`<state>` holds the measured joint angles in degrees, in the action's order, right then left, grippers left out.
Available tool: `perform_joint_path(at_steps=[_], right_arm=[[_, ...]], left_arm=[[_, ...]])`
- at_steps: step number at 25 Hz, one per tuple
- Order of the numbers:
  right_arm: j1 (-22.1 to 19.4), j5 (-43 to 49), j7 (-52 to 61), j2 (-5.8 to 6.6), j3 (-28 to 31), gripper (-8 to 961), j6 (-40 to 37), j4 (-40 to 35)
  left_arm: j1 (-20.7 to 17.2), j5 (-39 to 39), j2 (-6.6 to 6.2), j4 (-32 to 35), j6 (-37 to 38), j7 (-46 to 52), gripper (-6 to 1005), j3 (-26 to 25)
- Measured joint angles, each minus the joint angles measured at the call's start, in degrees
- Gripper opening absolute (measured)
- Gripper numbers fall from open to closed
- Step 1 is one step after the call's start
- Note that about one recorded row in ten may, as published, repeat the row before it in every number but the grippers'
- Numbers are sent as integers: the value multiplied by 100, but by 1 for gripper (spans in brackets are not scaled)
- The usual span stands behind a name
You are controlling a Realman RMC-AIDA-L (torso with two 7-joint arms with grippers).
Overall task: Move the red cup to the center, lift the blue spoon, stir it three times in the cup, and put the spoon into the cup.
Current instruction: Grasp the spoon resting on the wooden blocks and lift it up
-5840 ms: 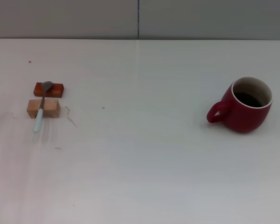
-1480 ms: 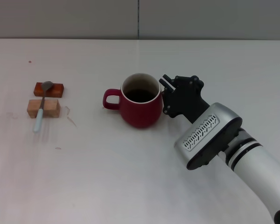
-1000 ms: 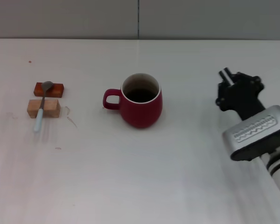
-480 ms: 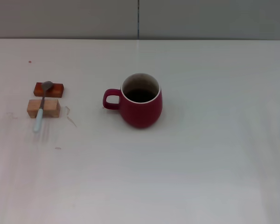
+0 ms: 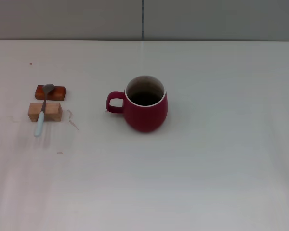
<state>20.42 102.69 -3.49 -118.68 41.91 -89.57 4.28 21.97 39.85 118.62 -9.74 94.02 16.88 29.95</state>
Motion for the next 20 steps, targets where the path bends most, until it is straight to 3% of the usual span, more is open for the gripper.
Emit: perform_joint_path(at_steps=[4, 9, 18, 20], right_arm=[[368, -2, 15, 52, 37, 684, 402, -362], [584, -4, 18, 181, 124, 684, 513, -451], [785, -5, 22, 329, 168, 684, 645, -467], [796, -5, 22, 332, 168, 684, 654, -470]], left_arm=[[-53, 152, 17, -720, 441, -516, 815, 108], [-59, 473, 29, -2044, 1078, -2121, 815, -72], [-140, 1284, -3, -3792, 1220, -4705, 815, -752], [-142, 1306, -17, -3962, 1218, -4871, 815, -772]])
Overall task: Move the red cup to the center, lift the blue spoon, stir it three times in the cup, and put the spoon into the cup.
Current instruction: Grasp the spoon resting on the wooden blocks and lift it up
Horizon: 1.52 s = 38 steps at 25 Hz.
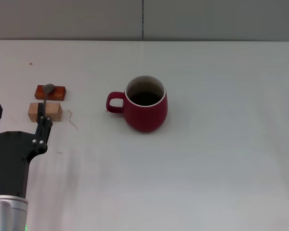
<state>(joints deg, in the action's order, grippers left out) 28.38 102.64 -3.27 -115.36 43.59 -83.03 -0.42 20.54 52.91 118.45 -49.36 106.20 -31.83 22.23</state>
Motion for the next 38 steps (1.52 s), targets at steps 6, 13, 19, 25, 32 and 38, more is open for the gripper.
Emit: perform_joint_path(at_steps=[6, 13, 19, 25, 32, 38], right_arm=[[31, 0, 2, 35, 8, 685, 29, 6], [35, 0, 3, 14, 9, 685, -15, 22], [36, 0, 2, -15, 12, 685, -28, 33], [9, 1, 2, -46, 18, 684, -132, 34], [-23, 1, 2, -83, 59, 684, -169, 32], [-26, 1, 2, -125, 145, 684, -170, 17]], left_arm=[[-90, -42, -53, -450, -163, -338, 815, -71], [-222, -39, -166, -633, -600, -279, 815, -149], [-293, -40, -183, -382, -1062, 25, 814, -206], [-399, -23, -157, -22, -1349, 427, 814, -240], [-409, 0, -59, 372, -1720, 610, 814, -237], [-348, 4, -54, 533, -1836, 705, 814, -249]])
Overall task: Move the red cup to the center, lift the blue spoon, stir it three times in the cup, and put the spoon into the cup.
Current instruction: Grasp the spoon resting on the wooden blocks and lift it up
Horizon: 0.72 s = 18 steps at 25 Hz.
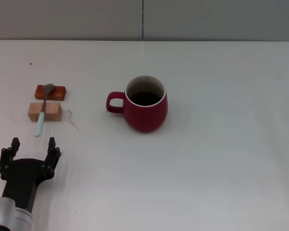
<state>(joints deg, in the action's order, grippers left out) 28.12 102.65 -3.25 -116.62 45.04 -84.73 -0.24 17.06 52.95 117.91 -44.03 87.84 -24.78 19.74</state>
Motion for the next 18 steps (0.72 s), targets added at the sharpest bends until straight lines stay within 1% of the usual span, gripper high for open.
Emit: perform_joint_path(at_steps=[11, 18], right_arm=[[-9, -3, -35, -21, 14, 684, 0, 11], [4, -7, -44, -25, 14, 684, 16, 16]], left_arm=[[163, 5, 43, 405, -374, 355, 814, -61], [256, 13, 56, 486, -520, 365, 814, -166]])
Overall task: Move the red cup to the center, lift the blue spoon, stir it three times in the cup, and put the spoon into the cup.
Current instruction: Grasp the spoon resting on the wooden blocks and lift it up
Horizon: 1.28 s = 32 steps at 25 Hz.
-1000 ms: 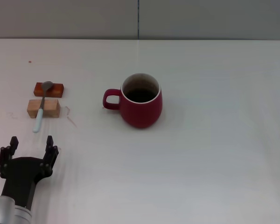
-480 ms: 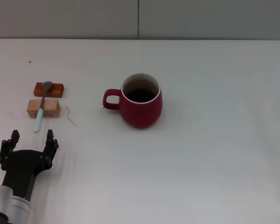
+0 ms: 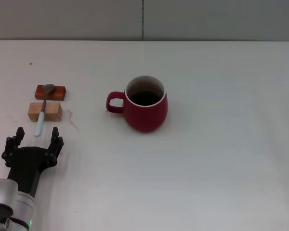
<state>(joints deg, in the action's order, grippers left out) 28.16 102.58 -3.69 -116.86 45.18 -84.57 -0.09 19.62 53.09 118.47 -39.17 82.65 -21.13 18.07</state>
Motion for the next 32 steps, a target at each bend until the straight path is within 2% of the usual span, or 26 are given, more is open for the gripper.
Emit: perform_joint_path(at_steps=[32], right_arm=[[30, -2, -9, -12, -23, 685, 6, -27]], left_arm=[[409, 0, 0, 309, -541, 146, 815, -262]])
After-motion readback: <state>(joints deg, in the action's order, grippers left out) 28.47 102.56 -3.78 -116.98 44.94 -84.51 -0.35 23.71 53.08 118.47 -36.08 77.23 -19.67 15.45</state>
